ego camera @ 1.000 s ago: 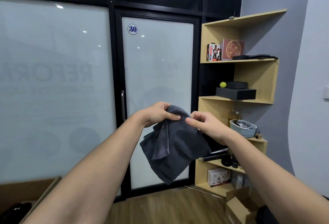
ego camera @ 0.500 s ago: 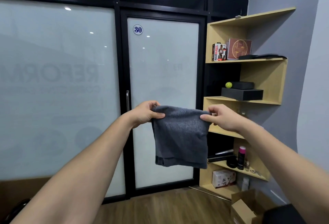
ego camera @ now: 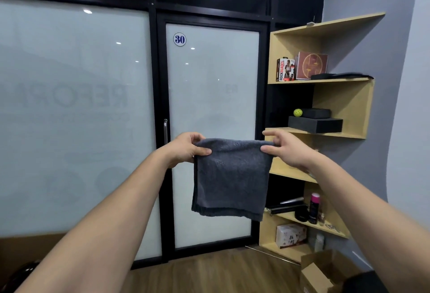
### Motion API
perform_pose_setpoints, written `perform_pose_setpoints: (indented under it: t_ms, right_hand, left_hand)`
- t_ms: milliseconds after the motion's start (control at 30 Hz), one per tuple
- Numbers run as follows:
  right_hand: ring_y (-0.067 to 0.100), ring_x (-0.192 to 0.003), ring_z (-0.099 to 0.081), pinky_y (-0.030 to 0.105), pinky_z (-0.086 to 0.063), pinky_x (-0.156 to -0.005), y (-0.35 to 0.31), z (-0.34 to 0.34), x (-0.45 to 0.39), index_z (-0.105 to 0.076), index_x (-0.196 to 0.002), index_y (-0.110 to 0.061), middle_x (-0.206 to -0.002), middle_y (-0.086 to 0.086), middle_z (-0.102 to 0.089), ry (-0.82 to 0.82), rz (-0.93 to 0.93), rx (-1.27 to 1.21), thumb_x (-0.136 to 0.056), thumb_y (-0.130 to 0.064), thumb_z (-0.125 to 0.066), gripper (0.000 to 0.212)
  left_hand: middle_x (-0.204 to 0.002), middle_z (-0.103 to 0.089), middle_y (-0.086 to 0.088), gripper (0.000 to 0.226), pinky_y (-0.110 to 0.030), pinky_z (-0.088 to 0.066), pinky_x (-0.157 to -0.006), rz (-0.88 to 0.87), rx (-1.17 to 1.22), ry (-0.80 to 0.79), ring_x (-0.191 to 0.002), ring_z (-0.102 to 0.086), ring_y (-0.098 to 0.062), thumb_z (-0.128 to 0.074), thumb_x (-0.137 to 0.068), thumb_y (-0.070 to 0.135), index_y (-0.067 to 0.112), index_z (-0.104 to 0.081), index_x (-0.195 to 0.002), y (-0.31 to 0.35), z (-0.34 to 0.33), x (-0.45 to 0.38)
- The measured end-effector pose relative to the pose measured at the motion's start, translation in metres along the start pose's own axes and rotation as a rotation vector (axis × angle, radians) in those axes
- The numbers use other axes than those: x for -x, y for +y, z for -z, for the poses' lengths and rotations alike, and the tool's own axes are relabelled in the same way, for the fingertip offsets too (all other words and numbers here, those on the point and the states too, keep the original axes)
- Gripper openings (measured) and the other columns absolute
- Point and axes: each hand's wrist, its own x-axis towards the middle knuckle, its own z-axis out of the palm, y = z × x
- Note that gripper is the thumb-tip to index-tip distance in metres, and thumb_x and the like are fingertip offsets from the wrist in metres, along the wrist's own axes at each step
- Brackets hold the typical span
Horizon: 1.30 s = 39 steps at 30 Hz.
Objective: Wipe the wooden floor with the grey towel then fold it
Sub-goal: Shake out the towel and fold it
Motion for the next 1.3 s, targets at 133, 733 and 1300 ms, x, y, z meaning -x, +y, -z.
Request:
perform_pose_setpoints:
  t_ms: [133, 733, 1300]
  right_hand:
    - [0.016, -0.087, -0.062, 0.037, -0.050, -0.086, 0.005, -0.006, -0.007, -0.072, -0.098, -0.004, -0.093, 0.008, -0.072, 0.032, -0.026, -0.071, -0.093, -0.019, -0.070, 0.015]
    - [0.019, -0.090, -0.066, 0.040, -0.054, -0.086, 0.008, -0.028, 0.001, -0.070, -0.097, -0.014, -0.100, 0.011, -0.072, -0.141, 0.065, 0.051, -0.094, -0.016, -0.068, 0.004]
    - [0.008, -0.082, -0.074, 0.016, -0.053, -0.064, 0.056, 0.015, 0.011, -0.073, -0.095, -0.017, -0.090, -0.005, -0.078, -0.242, -0.097, -0.171, -0.088, -0.026, -0.077, 0.012]
  left_hand:
    - [-0.094, -0.063, -0.005, 0.023, -0.036, -0.060, -0.070, 0.080, -0.091, -0.045, -0.086, -0.063, -0.018, -0.075, -0.087, 0.005, 0.011, -0.056, -0.101, -0.006, 0.005, -0.001]
    - [-0.102, -0.076, -0.001, 0.029, -0.040, -0.057, -0.092, 0.007, -0.325, -0.319, -0.097, -0.072, -0.019, -0.082, -0.079, 0.034, 0.020, -0.072, -0.101, -0.027, -0.087, -0.023]
    - [-0.094, -0.076, -0.004, 0.024, -0.039, -0.056, -0.083, -0.216, -0.327, -0.151, -0.080, -0.069, -0.010, -0.073, -0.088, 0.039, 0.017, -0.071, -0.097, 0.001, -0.099, -0.054]
